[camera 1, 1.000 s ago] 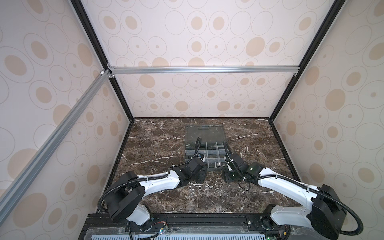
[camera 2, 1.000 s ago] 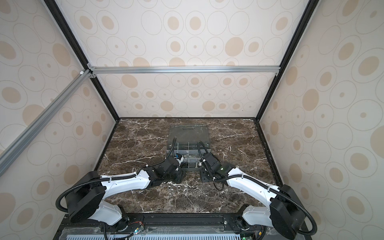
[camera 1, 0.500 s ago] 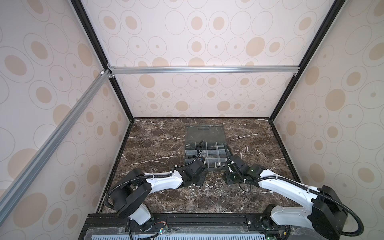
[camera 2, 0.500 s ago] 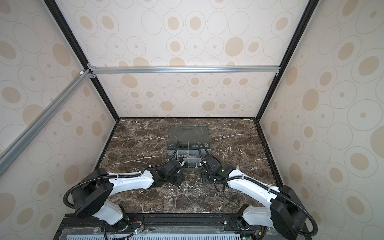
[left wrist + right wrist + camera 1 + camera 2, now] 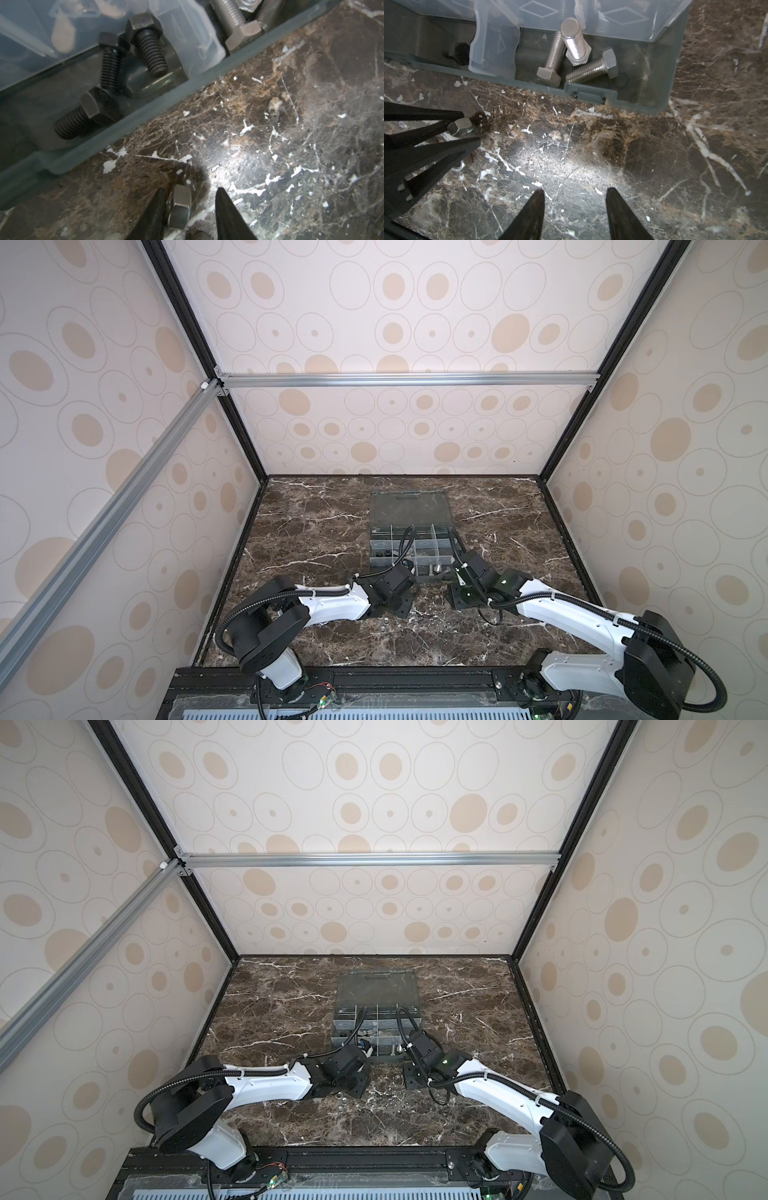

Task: Sort the screws and nuts into containers
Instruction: 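Lower the left gripper and close it on a silver hex nut, then lift the hex nut and carry it over the box compartments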

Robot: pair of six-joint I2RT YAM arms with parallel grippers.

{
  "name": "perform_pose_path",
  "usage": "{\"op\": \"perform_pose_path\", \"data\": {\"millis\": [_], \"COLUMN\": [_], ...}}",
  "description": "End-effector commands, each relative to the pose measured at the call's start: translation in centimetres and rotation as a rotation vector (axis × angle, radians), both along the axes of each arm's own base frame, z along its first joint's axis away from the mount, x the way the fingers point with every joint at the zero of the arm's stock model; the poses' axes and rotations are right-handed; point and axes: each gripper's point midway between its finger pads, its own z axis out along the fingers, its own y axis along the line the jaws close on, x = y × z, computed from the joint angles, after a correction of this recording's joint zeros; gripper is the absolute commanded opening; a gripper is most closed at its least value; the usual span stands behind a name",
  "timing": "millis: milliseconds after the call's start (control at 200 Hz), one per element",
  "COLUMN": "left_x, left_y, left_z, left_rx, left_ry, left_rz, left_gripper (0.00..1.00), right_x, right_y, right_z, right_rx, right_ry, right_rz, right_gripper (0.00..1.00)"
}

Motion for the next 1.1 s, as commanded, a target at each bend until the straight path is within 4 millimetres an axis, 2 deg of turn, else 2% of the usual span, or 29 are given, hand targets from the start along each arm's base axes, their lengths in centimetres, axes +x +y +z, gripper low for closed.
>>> {"op": "perform_pose_path", "data": {"millis": [0,200,445,570,690,780,955,1095], "left_x": [0.4,0.7,0.8,1.1,1.7,2.7,6.3,9.8], "left_y": [-0.4,-0.3,-0.6,-0.8,-2.0,-3.4,-6.3,-7.7], "left_z": [0.4,0.3,0.5,1.0,3.1,5.9,11.0,13.0], "left_rx": [0.021,0.037,0.022,0.009,-0.059,-0.133,-0.262,-0.299], "left_ry": [-0.019,-0.028,-0.033,-0.043,-0.071,-0.123,-0.213,-0.249], "left_rz": [0.004,0.017,0.022,0.026,0.028,0.026,0.055,0.075], "left_gripper": [0.36,0.27,0.11,0.09,0.08,0.08,0.08,0.09], "right_x": [-0.4,-0.4,-0.5,-0.6,-0.5,-0.5,-0.6,-0.8], "right_y": [-0.4,-0.5,-0.8,-1.0,-1.0,-1.0,-1.4,-1.7], "right_z": [-0.5,-0.5,-0.4,-0.4,-0.1,0.1,0.7,0.9], "right_rx": [-0.012,-0.013,-0.015,-0.018,-0.015,-0.014,-0.024,-0.025], "right_ry": [0.016,0.013,0.008,0.005,-0.003,-0.007,-0.02,-0.025], "right_rz": [-0.016,-0.019,-0.023,-0.024,-0.026,-0.026,-0.027,-0.031], "right_gripper": [0.52,0.52,0.52,0.52,0.52,0.52,0.52,0.52]}}
